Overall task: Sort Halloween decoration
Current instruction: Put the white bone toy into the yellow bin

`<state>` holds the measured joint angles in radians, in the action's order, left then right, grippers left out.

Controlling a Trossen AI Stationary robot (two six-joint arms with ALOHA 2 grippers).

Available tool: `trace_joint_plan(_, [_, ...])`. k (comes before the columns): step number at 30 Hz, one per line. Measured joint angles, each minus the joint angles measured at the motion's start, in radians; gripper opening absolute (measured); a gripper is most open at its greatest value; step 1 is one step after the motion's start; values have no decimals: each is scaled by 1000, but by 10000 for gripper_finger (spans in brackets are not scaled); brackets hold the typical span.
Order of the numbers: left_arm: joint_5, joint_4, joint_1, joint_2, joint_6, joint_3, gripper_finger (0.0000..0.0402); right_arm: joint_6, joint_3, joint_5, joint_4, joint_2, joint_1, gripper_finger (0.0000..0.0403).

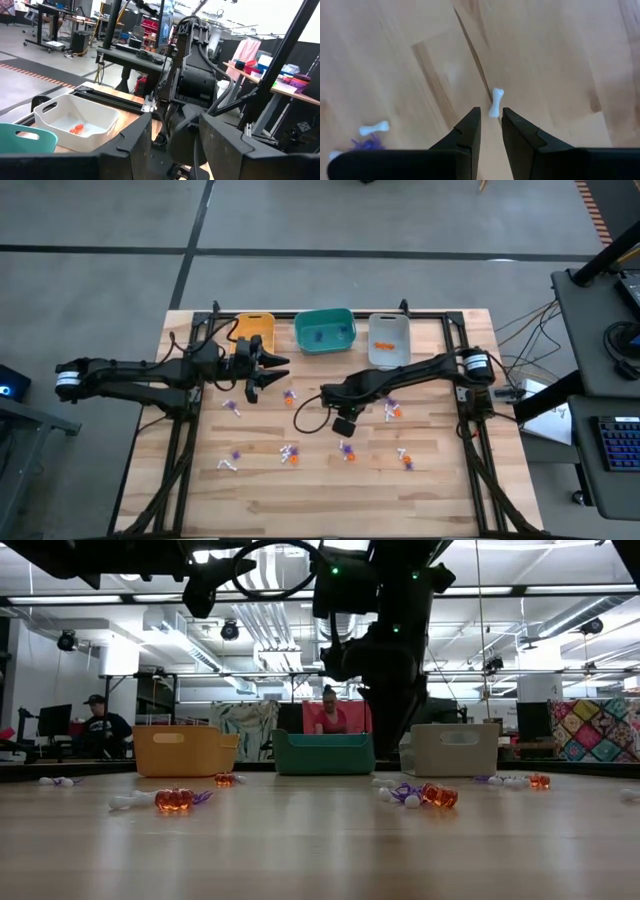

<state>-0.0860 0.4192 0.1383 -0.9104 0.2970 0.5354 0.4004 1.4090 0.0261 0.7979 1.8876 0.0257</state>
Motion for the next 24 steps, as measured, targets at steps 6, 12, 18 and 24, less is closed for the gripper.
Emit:
trace_joint_plan(6, [0,0,0,0,0,0,148,0,-1,0,-14,42,0,68])
trace_joint_plan(12, [0,0,0,0,-1,0,148,-11,0,0,-24,90,0,68])
trace_joint_plan(18, [0,0,0,-1,-1,0,148,-26,2,2,-26,105,0,61])
trace_joint_plan(24, [0,0,0,-1,-1,0,148,-27,1,-2,-32,106,0,16])
